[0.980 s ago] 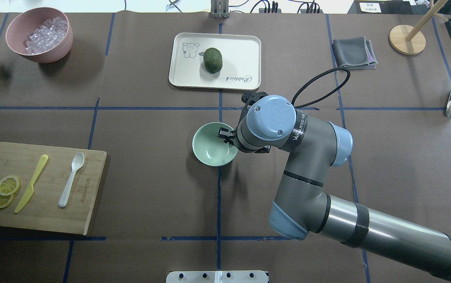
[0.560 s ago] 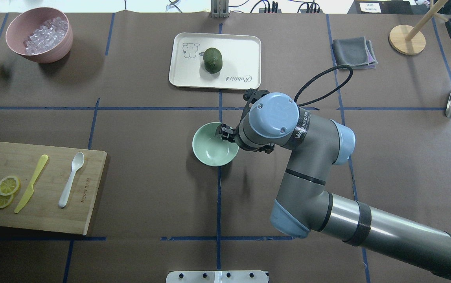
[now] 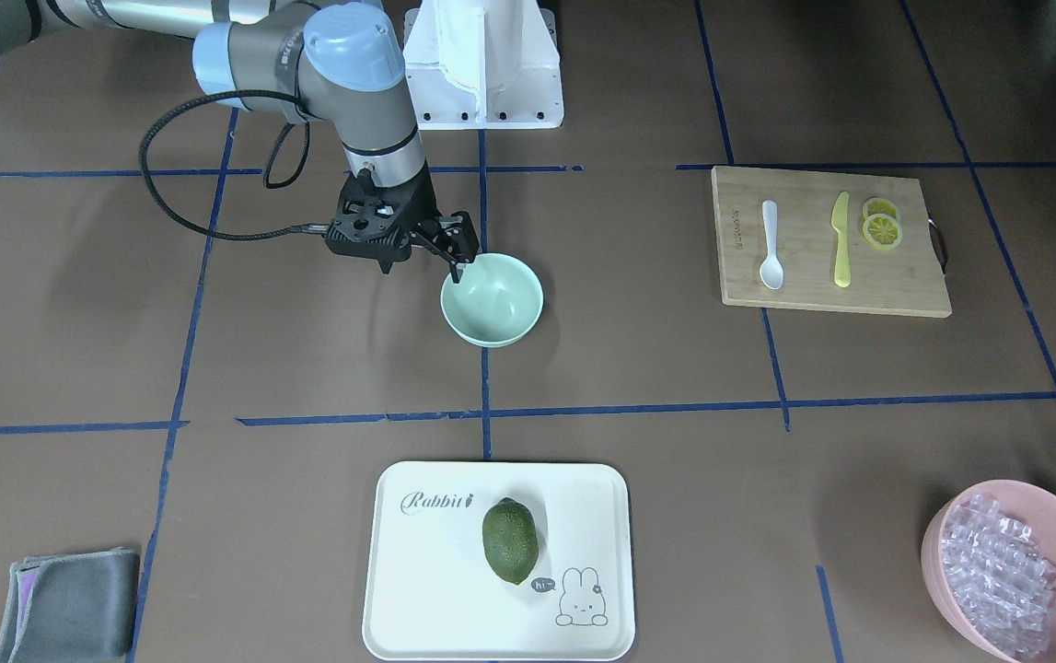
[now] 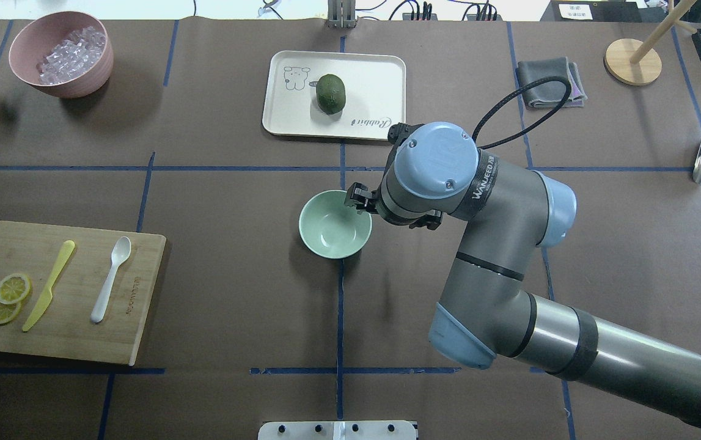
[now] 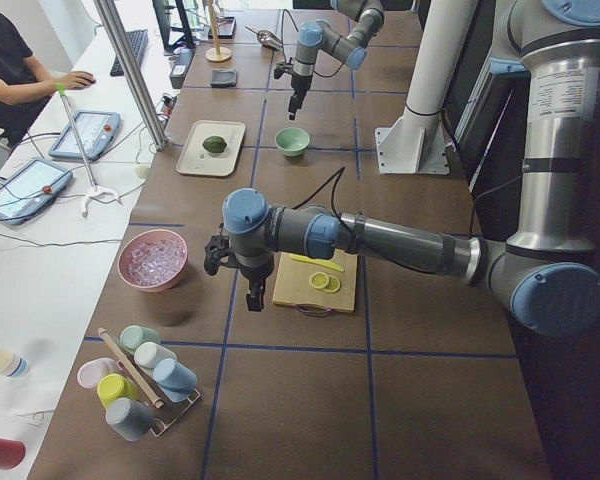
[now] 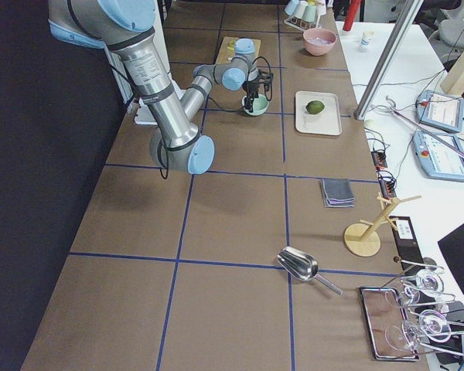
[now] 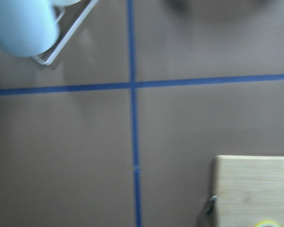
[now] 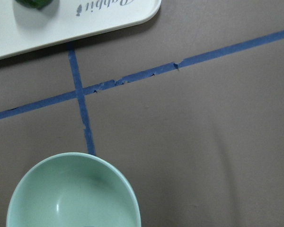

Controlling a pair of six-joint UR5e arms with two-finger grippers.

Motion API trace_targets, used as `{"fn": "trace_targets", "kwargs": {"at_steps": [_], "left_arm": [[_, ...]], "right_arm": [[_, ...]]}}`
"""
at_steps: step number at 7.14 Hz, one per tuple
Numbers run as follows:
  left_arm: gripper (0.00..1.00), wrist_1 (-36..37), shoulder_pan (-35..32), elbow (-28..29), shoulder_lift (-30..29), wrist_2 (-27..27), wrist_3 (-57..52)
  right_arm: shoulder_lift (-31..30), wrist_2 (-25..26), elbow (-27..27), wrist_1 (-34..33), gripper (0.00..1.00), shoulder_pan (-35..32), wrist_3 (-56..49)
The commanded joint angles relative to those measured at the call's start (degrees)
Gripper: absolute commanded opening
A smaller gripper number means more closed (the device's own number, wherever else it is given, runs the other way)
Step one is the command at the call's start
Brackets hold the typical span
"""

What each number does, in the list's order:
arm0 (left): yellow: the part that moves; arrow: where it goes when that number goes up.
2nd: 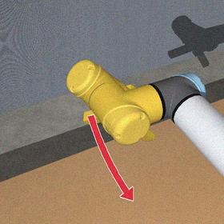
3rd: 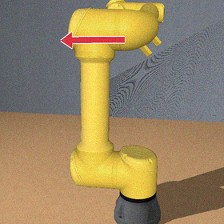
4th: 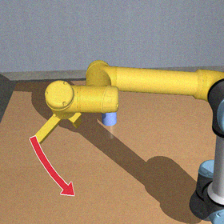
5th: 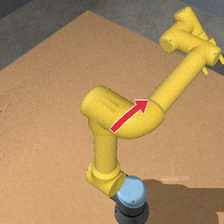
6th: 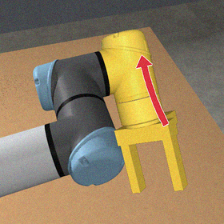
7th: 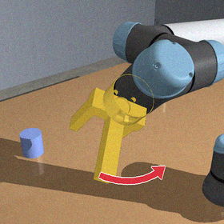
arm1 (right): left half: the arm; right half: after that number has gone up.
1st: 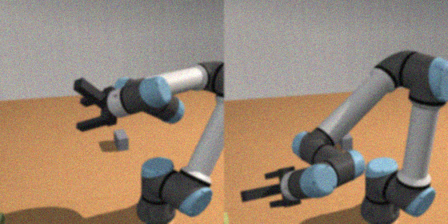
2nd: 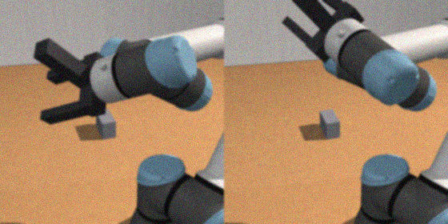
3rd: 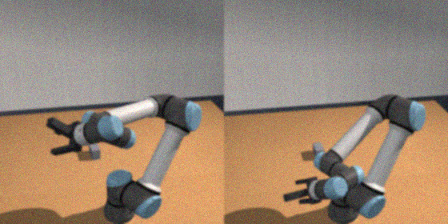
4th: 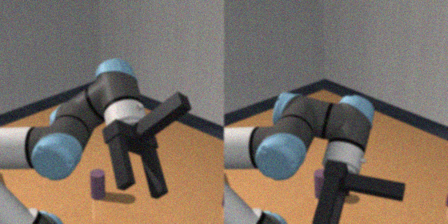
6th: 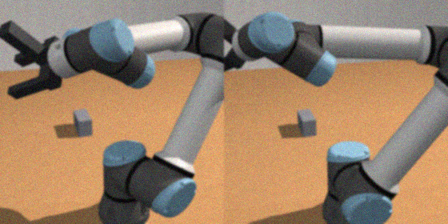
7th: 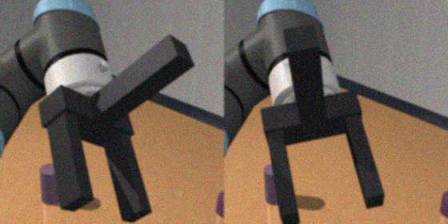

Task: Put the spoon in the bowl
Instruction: 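Withdraw the right gripper from the bowl while the left gripper reaches toward the white spoon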

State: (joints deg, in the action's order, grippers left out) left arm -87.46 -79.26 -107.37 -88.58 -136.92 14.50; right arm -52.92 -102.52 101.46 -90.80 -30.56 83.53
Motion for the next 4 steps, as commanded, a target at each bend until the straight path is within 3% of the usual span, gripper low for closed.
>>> {"fn": "trace_targets", "kwargs": {"at_steps": [1, 3, 4], "left_arm": [[1.00, -1.9, 12.2, -10.9, -0.3, 0.3, 20.6], [1.00, -14.8, 25.7, -10.7, -0.1, 11.6, 40.2], [1.00, -16.9, 29.4, -9.7, 0.2, 16.1, 43.1]], "right_arm": [[-0.9, -3.5, 3.9, -5.5, 1.00, -4.7, -8.1], [-3.9, -9.7, 4.4, -5.4, 1.00, -12.0, -16.7], [-6.3, -13.2, 5.1, -5.5, 1.00, -16.5, -22.1]]}}
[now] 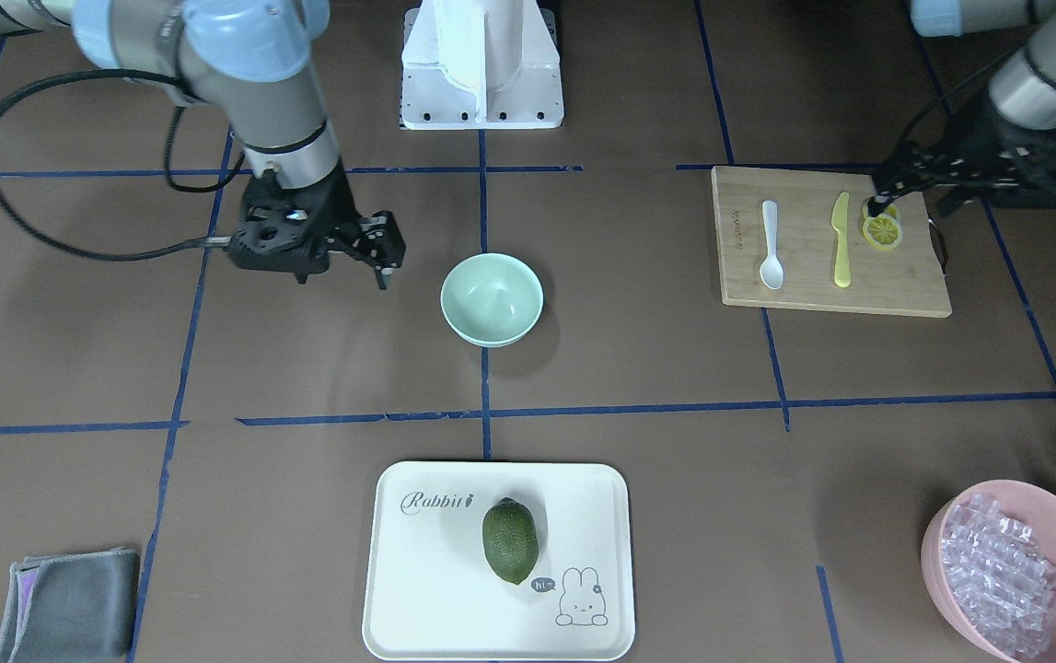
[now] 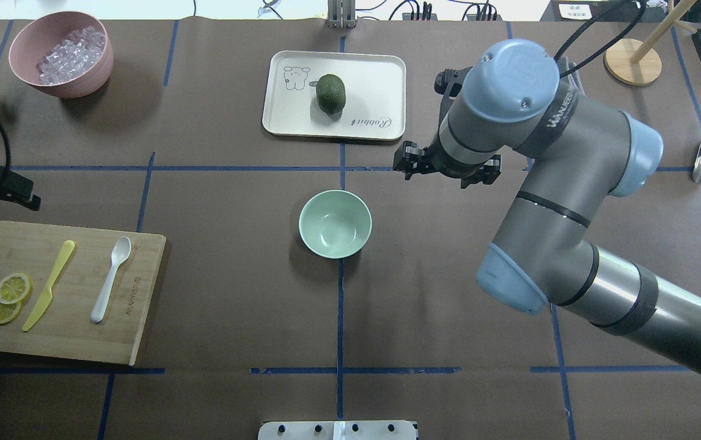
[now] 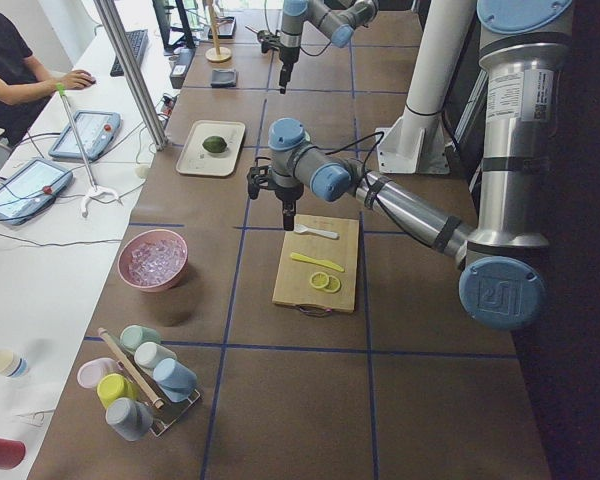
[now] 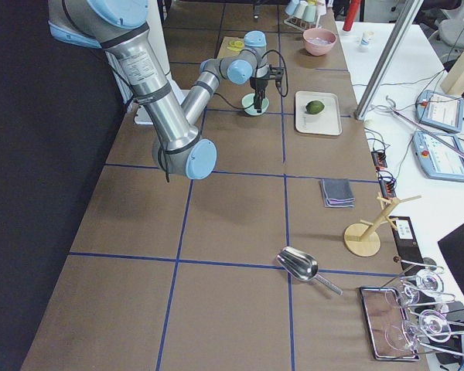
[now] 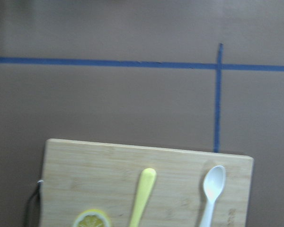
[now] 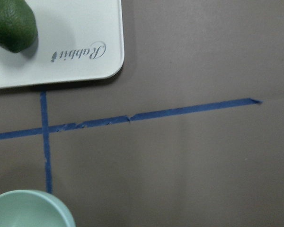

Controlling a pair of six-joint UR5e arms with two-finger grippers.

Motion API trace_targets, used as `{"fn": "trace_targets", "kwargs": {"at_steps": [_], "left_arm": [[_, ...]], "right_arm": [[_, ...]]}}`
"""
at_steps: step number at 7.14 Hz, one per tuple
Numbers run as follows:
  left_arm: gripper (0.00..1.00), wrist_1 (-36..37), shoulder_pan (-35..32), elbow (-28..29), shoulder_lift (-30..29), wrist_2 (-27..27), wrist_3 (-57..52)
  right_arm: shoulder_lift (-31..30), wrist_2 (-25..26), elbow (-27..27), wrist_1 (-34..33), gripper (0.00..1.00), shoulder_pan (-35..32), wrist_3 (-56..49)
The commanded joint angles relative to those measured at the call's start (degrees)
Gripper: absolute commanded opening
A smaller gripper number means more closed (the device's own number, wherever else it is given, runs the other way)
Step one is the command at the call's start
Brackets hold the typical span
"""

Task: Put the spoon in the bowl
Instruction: 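Withdraw the right gripper from the bowl while the left gripper reaches toward the white spoon, then lower the left gripper onto the white spoon handle and close it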

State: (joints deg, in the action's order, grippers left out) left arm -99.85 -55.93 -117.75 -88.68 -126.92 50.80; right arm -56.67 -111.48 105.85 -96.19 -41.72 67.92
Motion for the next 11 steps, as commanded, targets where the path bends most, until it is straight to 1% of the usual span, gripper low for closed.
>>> {"fn": "trace_targets", "kwargs": {"at_steps": [1, 2, 3, 4, 5, 7, 8, 11], "left_arm": [[1.00, -5.0, 8.2, 2.0, 0.3, 8.6, 7.7], [1.00, -6.2, 9.9, 3.4, 0.3, 9.3, 8.3], [1.00, -10.3, 11.8, 6.1, 0.4, 10.1, 8.9], [1.00, -15.2, 15.1, 7.9, 0.3, 12.5, 14.9], [0.99, -16.2, 17.2, 7.5, 0.4, 13.7, 16.8], [0.99, -16.2, 18.8, 8.1, 0.5, 13.8, 16.7], [0.98, -16.1, 19.6, 8.6, 0.5, 13.8, 16.7], [0.94, -16.3, 20.1, 10.7, 0.2, 13.7, 16.3]], "right_arm": [[-4.2, -7.6, 1.2, -0.1, 1.00, -9.4, -11.5], [-6.2, -10.0, 1.3, -0.1, 1.00, -12.7, -15.7], [-9.2, -10.9, 2.5, -0.1, 1.00, -14.9, -21.0], [-10.4, -11.3, 2.6, -0.2, 1.00, -16.5, -24.2], [-10.7, -11.3, 2.6, -0.5, 1.00, -17.0, -24.5], [-11.8, -11.5, 3.0, -0.4, 1.00, -17.3, -24.8], [-12.9, -11.5, 3.5, -0.3, 1.00, -17.9, -26.9], [-13.0, -11.4, 3.4, -0.4, 1.00, -18.4, -28.2]]}}
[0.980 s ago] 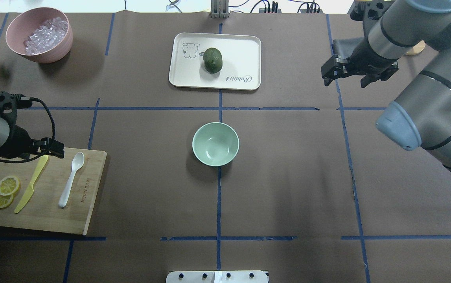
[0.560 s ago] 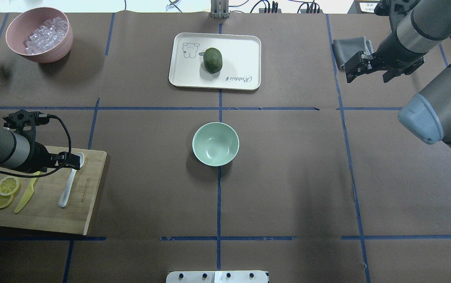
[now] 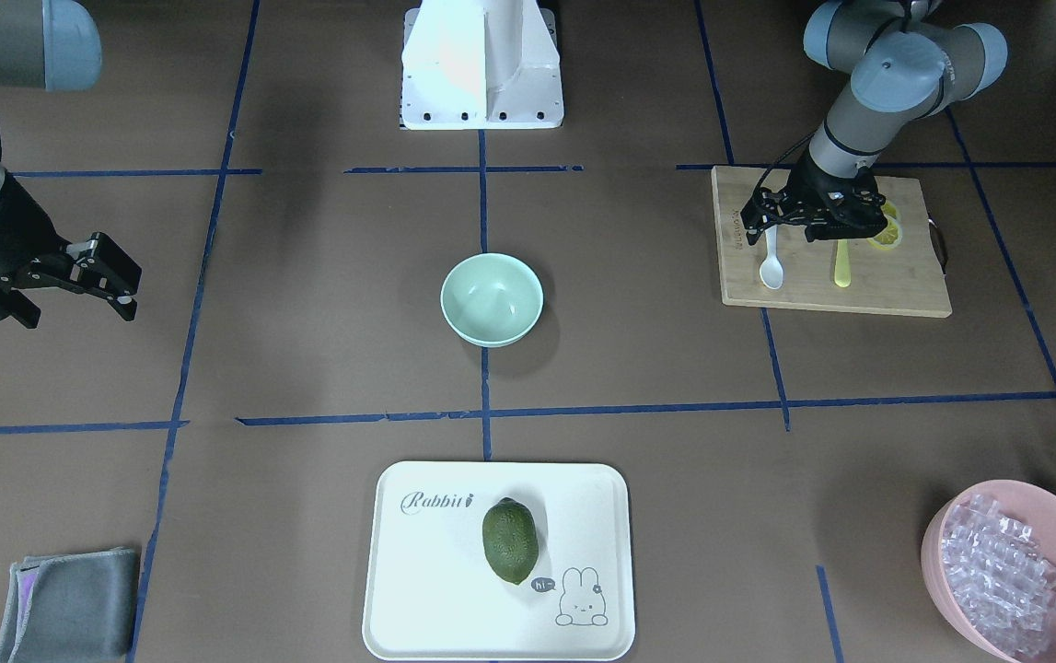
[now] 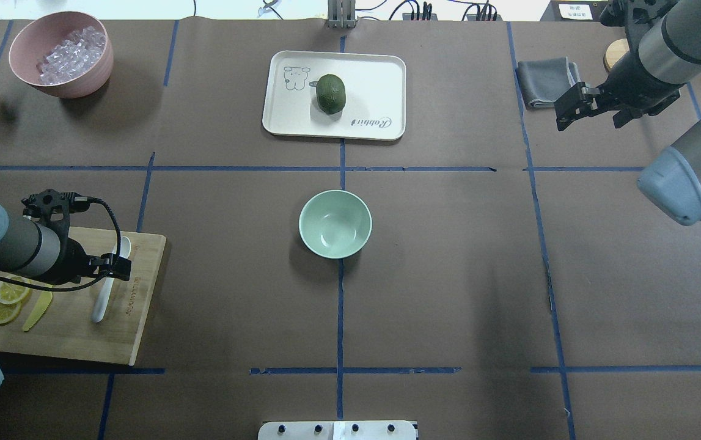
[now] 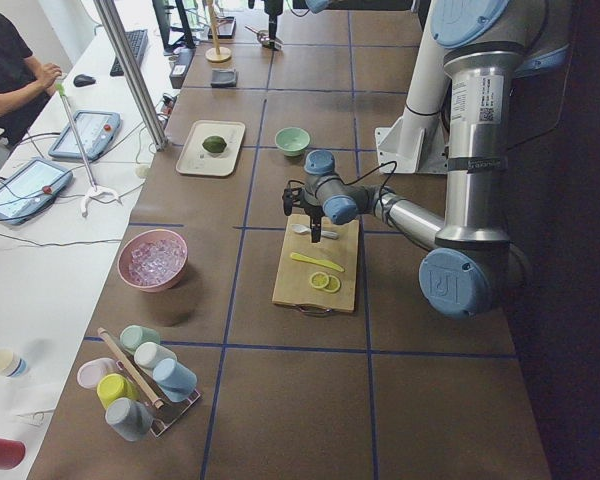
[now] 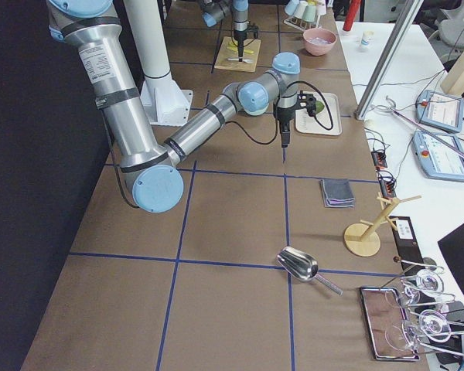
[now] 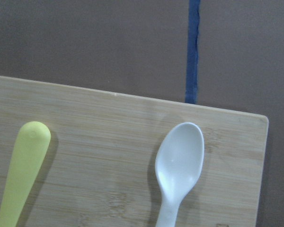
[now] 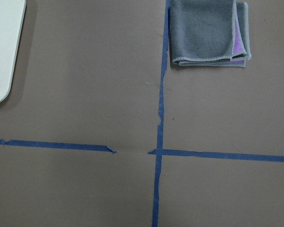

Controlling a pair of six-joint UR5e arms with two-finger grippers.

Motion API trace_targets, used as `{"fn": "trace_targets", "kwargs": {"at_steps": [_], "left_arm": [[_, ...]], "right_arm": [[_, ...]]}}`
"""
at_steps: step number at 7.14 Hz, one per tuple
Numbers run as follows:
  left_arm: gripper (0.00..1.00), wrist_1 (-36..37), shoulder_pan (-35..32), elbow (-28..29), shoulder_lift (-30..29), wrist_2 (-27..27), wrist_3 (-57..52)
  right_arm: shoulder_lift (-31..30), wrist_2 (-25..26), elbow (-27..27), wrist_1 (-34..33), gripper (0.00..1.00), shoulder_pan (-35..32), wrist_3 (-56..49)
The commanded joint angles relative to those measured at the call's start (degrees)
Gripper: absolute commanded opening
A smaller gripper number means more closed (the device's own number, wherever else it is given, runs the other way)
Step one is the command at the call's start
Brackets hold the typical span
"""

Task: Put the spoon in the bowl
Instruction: 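Lower the left gripper onto the white spoon handle and close it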

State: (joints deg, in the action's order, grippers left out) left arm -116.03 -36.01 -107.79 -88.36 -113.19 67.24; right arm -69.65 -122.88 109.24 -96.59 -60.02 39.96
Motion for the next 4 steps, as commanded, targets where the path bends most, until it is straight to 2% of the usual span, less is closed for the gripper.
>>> {"fn": "trace_targets", "kwargs": {"at_steps": [1, 3, 4], "left_arm": [[0.90, -0.1, 0.2, 1.2, -0.4, 0.0, -0.1], [0.82, -0.1, 0.2, 1.1, -0.4, -0.1, 0.0], [0.82, -0.1, 0.2, 1.0, -0.4, -0.1, -0.1]], "right_arm": [[0.0, 0.0, 0.0, 0.0, 1.00, -0.1, -0.2], [0.0, 0.0, 0.0, 0.0, 1.00, -0.2, -0.2], [0.0, 0.0, 0.0, 0.0, 1.00, -0.2, -0.2]]}}
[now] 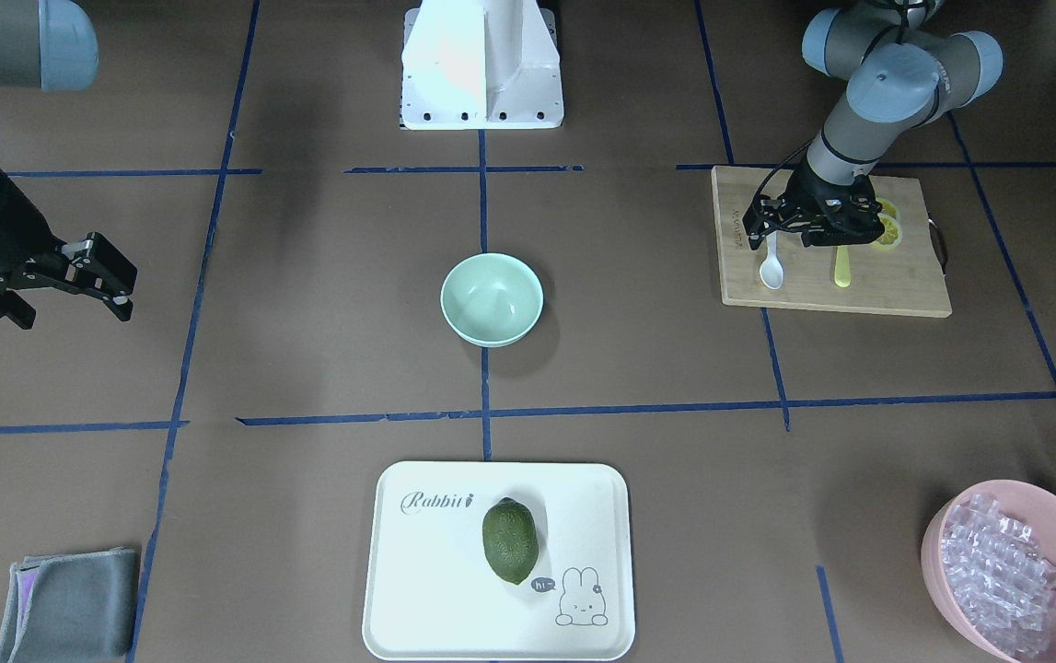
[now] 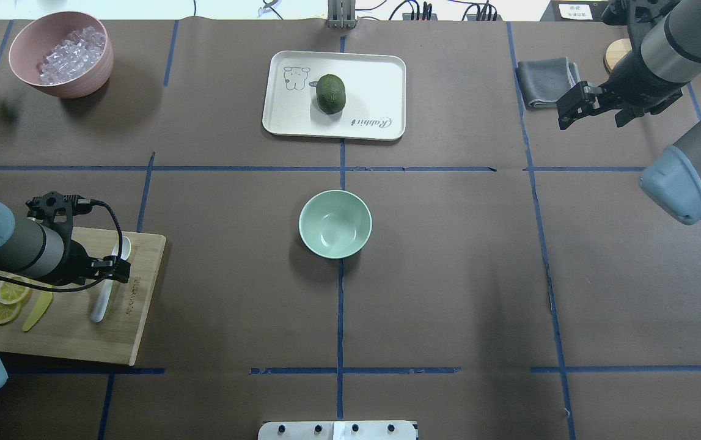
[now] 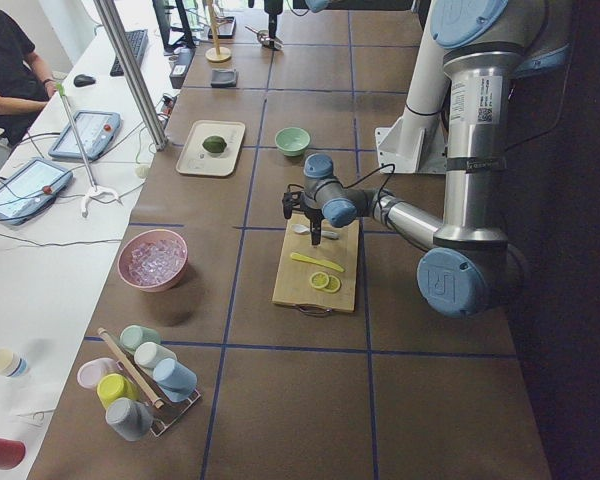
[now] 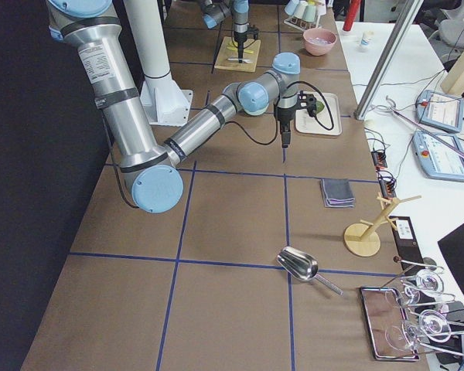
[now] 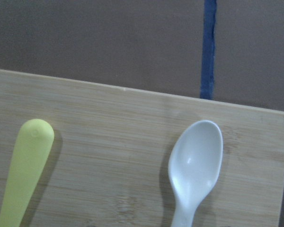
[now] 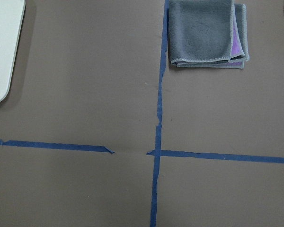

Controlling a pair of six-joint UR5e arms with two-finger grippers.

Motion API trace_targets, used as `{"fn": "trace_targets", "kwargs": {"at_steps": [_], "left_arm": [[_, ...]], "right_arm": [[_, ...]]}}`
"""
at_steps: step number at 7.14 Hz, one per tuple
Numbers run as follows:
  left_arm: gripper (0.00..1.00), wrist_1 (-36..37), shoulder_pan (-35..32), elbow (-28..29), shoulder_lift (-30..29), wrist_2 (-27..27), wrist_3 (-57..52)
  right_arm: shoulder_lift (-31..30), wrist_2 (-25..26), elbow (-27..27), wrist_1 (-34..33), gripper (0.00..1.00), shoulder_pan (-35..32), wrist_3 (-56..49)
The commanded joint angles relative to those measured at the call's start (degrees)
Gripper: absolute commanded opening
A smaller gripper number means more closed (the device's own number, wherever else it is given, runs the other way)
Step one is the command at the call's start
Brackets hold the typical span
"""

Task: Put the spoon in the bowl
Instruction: 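Lower the left gripper onto the white spoon handle and close it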

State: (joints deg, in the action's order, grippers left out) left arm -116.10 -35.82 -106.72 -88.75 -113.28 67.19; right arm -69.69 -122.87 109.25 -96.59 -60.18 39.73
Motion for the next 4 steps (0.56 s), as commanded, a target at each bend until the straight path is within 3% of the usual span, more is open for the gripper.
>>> {"fn": "trace_targets", "kwargs": {"at_steps": [1, 4], "left_arm": [[0.82, 0.1, 0.0, -0.2, -0.1, 0.0, 0.0], [0.82, 0.3, 0.1, -0.4, -0.2, 0.0, 0.1]], "right_arm": [[-0.1, 0.1, 0.0, 0.0, 1.00, 0.0, 0.0], [-0.2, 0.0, -0.2, -0.1, 1.00, -0.2, 0.0]]}}
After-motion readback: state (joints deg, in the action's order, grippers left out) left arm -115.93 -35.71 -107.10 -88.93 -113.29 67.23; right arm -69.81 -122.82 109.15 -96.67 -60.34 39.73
